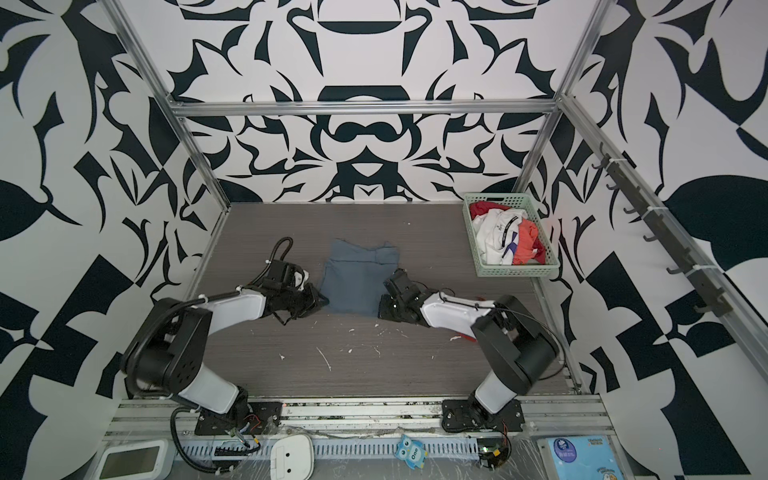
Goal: Fold and stack the t-shirts
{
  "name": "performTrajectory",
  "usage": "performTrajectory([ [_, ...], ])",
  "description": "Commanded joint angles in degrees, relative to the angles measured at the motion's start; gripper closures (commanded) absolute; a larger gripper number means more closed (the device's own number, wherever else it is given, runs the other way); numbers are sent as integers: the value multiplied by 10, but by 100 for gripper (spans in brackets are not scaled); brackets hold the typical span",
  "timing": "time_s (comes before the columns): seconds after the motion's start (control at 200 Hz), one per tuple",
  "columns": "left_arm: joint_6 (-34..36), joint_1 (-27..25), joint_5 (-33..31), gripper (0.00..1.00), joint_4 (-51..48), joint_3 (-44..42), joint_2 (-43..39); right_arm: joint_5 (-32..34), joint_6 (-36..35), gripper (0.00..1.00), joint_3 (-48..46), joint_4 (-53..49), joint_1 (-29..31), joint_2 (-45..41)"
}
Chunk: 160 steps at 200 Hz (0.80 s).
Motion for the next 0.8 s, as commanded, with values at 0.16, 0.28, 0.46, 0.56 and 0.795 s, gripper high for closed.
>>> performTrajectory([
  [0.16,38,-11,-128,17,-199,33,-156,138,12,52,-6,-132,2,-118],
  [0.28,116,-11,-146,11,-194,85,-142,198,-34,50,21,-120,1,-133],
  [0.46,231,-9,-65,14,-125,177,-7,165,-100,49,72,-1,-18,-63],
  [0.56,259,-1,-31,20,-102,220,58,126,-125,46,110,32,-33,-1],
  [0.795,298,2,-50,23,-80,261,135,115,-139,46,141,35,-47,55],
])
